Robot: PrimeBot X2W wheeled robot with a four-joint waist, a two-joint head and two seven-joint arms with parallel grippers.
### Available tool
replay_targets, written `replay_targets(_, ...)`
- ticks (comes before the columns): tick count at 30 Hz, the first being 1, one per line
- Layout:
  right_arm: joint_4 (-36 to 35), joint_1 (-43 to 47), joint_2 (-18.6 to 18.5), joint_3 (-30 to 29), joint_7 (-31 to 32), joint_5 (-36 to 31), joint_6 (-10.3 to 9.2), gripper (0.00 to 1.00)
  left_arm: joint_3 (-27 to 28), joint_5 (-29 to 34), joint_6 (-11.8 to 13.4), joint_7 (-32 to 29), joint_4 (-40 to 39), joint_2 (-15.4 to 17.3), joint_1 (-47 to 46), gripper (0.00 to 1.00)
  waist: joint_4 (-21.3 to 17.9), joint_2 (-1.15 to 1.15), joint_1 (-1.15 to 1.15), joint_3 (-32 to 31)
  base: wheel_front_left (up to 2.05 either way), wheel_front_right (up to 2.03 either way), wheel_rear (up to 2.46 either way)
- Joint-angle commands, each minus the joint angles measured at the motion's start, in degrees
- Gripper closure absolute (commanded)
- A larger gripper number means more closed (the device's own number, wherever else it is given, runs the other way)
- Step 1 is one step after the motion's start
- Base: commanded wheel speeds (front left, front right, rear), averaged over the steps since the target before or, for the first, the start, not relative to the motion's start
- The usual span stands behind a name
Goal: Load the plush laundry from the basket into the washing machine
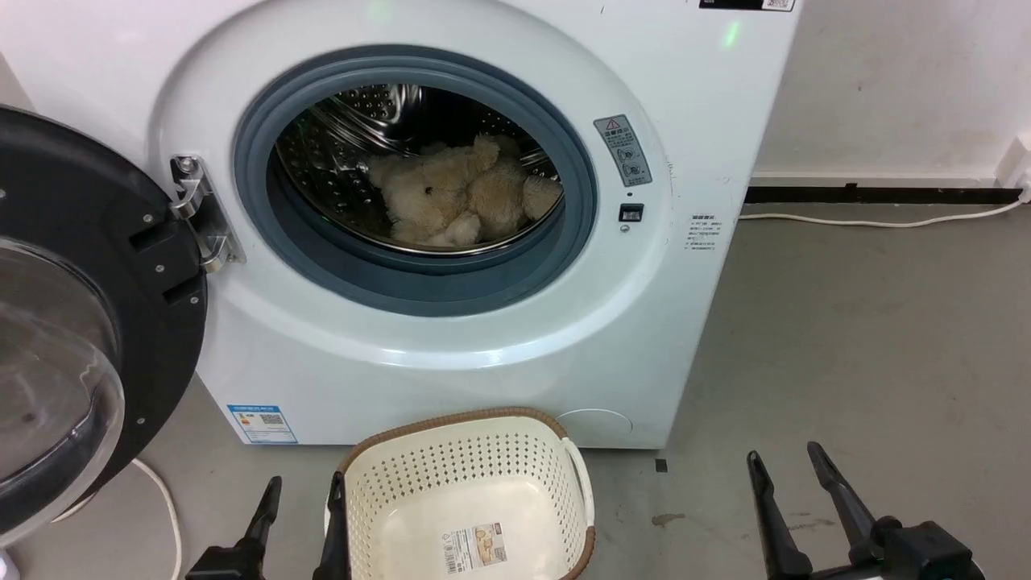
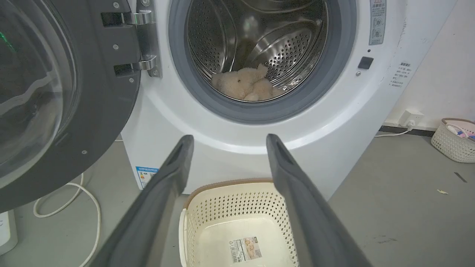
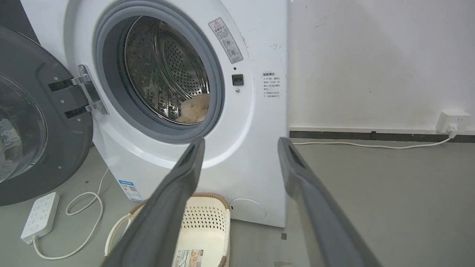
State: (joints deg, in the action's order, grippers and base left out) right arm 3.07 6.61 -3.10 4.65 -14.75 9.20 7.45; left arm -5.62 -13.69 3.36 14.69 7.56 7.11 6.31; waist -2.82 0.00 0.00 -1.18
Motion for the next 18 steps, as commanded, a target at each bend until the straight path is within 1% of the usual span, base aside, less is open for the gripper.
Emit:
replay_targets(1, -0.2, 0.8, 0.2, 0.0, -0.3, 0.1, 0.03, 0.0, 0.6, 0.3, -0.3, 0.3, -0.2, -0.3, 0.9, 0.0, 0.1, 0.0, 0.0, 0.0, 0.0, 0.0, 0.0)
replay_targets(7, -0.1, 0.7, 0.2, 0.2, -0.3, 0.3, 0.03, 0.0, 1.8, 0.9, -1.8, 0.3, 0.8, -1.0, 1.5, 0.0, 0.7, 0.0, 0.0, 0.0, 0.0, 0.0, 0.0)
replay_targets(8, 0.0, 0.0, 0.0, 0.1, 0.0, 0.0, 0.0, 1.0, 1.7, 0.6, -1.7, 0.0, 0.8, -0.9, 0.8, 1.0, 0.7, 0.0, 0.0, 0.0, 0.0, 0.0, 0.0)
replay_targets(18, -0.2, -0.4, 0.0, -0.1, 0.9, -0.5, -0.01, 1.0, 1.8, 1.3, -1.8, -0.9, 0.3, -1.1, 0.4, 1.0, 0.9, 0.0, 0.0, 0.1, 0.0, 0.0, 0.0)
